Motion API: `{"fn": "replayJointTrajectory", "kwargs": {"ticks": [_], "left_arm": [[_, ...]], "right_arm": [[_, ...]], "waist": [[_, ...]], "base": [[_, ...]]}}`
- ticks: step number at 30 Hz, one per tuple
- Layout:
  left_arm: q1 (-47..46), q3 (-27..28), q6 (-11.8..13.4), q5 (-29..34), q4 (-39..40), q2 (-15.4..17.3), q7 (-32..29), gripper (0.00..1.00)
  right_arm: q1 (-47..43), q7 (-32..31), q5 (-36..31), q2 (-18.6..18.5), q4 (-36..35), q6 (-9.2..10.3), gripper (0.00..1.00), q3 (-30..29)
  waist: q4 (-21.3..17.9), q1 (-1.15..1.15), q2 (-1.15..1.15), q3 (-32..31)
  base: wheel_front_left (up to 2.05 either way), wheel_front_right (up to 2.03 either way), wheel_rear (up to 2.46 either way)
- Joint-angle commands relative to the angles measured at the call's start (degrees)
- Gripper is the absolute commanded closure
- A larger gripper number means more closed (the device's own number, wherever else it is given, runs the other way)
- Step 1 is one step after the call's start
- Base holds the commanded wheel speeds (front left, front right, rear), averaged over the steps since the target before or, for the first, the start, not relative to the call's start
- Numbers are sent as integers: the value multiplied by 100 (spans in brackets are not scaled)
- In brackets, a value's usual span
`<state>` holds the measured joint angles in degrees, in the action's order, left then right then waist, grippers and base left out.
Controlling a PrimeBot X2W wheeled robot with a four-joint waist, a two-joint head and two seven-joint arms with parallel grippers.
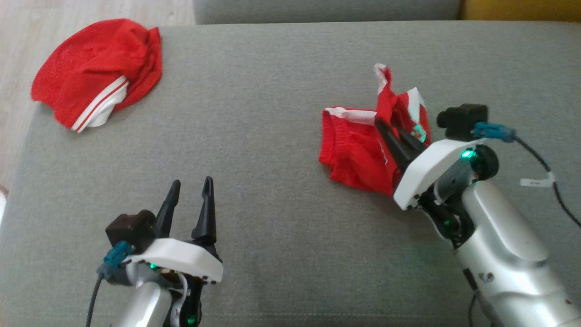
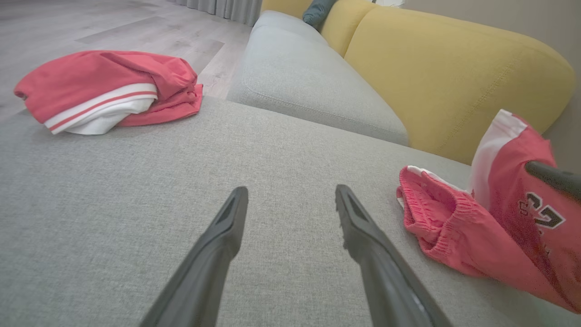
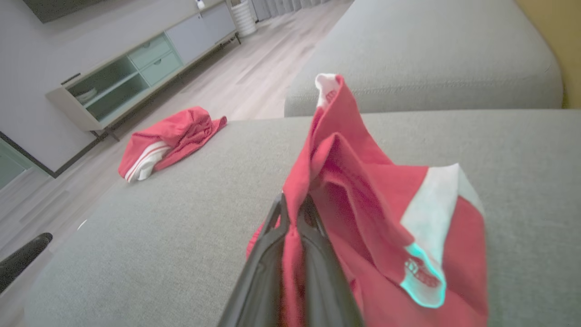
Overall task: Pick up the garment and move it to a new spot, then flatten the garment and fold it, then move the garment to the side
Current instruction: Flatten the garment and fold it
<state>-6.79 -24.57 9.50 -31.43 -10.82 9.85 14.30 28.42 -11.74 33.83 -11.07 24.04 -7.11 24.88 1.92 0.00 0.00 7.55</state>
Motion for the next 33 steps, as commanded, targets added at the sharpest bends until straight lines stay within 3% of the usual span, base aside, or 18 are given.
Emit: {"fn": "replayJointTrajectory", "kwargs": {"ticks": [1, 10, 11, 12, 13, 14, 24, 33], "left_arm": [[-198, 221, -31, 44, 154, 14, 70, 0], [-226, 307, -99, 88, 107, -94, 70, 0], [-229, 321, -108, 96, 102, -104, 70, 0], [-233, 333, -116, 105, 96, -115, 70, 0], [-240, 342, -124, 114, 89, -129, 70, 0], [-246, 349, -135, 121, 80, -144, 70, 0], [-187, 439, -204, 184, 29, -214, 70, 0], [-139, 430, -240, 227, 59, -232, 70, 0]], "right_arm": [[151, -27, -71, 97, -91, -37, 100, -10], [441, 138, -253, 522, 690, -37, 100, 138], [469, 159, -251, 554, 768, -37, 84, 179], [496, 183, -244, 581, 836, -37, 59, 226], [520, 213, -220, 605, 878, -37, 18, 289], [539, 248, -186, 623, 897, -37, 0, 364], [372, 784, 106, 386, 335, -37, 0, 733], [-207, 1167, -138, 78, -266, -37, 0, -258]], "waist": [[73, 0, 0, 28], [228, 0, 0, 151], [227, 0, 0, 162], [225, 0, 0, 171], [222, 0, 0, 177], [216, 0, 0, 179], [-11, 0, 0, 26], [-198, 0, 0, -16]], "base": [[0, 0, 0], [0, 0, 0], [0, 0, 0], [0, 0, 0], [0, 0, 0], [0, 0, 0], [0, 0, 0], [0, 0, 0]]}}
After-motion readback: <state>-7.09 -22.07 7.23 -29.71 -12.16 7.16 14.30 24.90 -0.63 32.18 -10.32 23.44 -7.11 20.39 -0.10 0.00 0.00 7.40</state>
